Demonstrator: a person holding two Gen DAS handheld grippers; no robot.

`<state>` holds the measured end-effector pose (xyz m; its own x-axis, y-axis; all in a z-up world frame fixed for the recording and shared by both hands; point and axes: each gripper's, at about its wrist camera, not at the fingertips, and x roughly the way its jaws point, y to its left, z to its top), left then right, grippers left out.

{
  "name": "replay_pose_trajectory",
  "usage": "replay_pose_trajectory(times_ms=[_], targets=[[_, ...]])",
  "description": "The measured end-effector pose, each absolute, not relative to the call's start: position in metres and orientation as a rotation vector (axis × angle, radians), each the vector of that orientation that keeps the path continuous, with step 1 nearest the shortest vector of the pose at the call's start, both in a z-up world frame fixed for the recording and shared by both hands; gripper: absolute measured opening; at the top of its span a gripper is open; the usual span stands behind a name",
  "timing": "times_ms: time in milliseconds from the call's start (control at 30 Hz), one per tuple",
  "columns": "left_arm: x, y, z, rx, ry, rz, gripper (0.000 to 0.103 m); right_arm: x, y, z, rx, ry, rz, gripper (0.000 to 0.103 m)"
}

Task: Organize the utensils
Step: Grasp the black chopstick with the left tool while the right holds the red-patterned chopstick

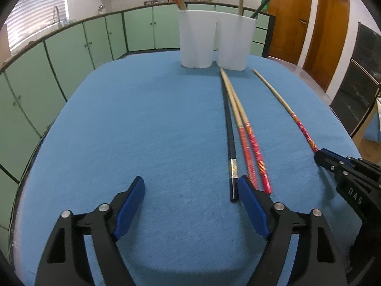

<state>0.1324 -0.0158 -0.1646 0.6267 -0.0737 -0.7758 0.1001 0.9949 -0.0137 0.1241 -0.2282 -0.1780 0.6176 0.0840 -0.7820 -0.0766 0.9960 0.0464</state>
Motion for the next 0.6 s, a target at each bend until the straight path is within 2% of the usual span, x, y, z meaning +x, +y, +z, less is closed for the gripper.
replay_pose_trajectory(times_ms=[500,567,600], targets=[[0.1263,-0.0151,-0.1642,0.052,0.882,-0.098,0.078,0.123,-0.2329,-0.1777,0.009,0.9,0.112,0.007],[0.1265,-0.0188,-0.1653,0.063,0.89,-0.11,0.075,0.1231,-0.2329,-0.1776,0.012,0.899,0.116,0.007],[0.127,-0.0196,-0.1659,0.062,0.893,-0.119,0.069,0.1232,-0.2333,-0.1776,0.016,0.899,0.119,0.007]])
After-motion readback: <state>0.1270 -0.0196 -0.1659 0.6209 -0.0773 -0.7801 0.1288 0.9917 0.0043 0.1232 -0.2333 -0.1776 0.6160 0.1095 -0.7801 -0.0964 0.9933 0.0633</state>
